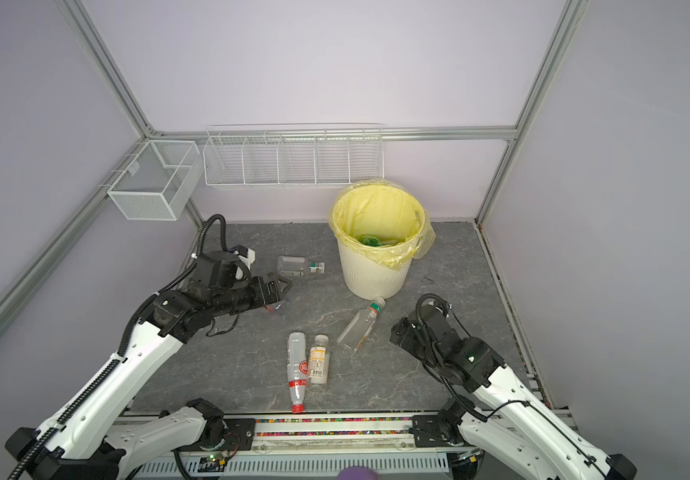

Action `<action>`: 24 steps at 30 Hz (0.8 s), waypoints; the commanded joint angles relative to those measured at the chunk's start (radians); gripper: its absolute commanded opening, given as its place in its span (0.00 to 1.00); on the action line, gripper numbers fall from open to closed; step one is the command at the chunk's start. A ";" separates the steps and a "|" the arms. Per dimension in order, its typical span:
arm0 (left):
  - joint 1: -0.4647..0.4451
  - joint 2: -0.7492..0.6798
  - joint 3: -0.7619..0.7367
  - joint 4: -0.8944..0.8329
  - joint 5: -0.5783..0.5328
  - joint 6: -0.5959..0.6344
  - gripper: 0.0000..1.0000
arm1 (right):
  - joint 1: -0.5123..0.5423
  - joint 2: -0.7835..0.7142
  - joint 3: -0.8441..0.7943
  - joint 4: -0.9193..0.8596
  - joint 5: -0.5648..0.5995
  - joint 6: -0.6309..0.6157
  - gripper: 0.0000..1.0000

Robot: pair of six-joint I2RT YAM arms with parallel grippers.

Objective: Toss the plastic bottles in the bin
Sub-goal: 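Withdraw the empty left gripper from the bin back over the table, then lower the right gripper onto the green-capped peacock-label bottle and close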

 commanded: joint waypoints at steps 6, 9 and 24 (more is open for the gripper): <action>0.022 -0.042 -0.093 0.004 -0.060 0.045 1.00 | 0.049 0.059 -0.012 -0.006 0.115 0.109 0.88; 0.030 -0.044 -0.127 -0.013 -0.094 0.057 1.00 | 0.076 0.103 -0.017 0.006 0.127 0.148 0.88; 0.054 -0.024 -0.293 0.077 -0.074 0.025 1.00 | 0.221 0.350 0.071 0.153 0.159 0.204 0.88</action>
